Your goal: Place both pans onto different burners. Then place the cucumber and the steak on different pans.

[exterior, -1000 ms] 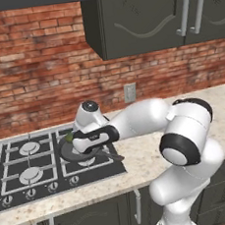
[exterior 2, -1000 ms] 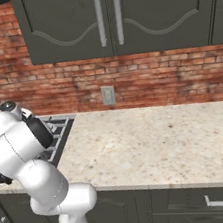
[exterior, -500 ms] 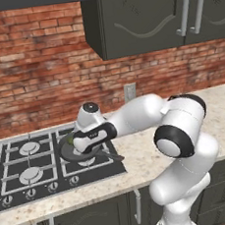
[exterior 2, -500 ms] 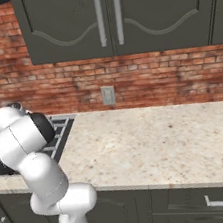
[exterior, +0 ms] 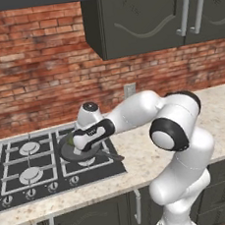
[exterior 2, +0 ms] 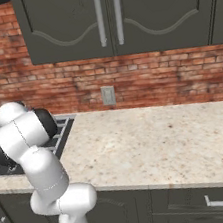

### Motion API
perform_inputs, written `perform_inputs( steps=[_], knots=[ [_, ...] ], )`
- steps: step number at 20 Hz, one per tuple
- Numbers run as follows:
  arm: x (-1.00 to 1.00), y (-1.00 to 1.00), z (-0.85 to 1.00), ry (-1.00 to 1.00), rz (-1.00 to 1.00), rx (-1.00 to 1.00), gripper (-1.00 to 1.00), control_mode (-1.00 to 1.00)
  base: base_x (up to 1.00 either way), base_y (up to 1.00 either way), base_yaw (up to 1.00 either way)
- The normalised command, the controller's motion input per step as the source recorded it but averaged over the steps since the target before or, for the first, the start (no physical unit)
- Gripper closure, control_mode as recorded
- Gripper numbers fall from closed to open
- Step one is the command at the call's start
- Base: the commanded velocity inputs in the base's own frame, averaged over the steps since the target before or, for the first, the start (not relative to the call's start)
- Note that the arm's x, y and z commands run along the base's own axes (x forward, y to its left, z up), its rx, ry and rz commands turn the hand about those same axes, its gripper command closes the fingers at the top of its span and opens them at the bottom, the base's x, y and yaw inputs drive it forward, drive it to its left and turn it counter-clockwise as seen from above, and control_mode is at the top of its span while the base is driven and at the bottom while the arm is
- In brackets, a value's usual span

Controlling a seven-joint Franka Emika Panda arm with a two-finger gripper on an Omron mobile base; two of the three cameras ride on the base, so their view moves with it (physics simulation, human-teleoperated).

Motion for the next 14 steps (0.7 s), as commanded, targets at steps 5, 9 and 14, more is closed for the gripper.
perform_inputs(
  steps=[5, 9, 14],
  knots=[
    [0.1, 0.0, -0.11, 0.04, 0.0, 0.0, 1.0, -1.0, 0.0, 0.0, 0.0],
    [0.03, 0.0, -0.17, 0.04, 0.0, 0.0, 1.0, -1.0, 0.0, 0.0, 0.0],
    [0.01, 0.0, -0.18, 0.03, 0.0, 0.0, 1.0, -1.0, 0.0, 0.0, 0.0]
  ],
)
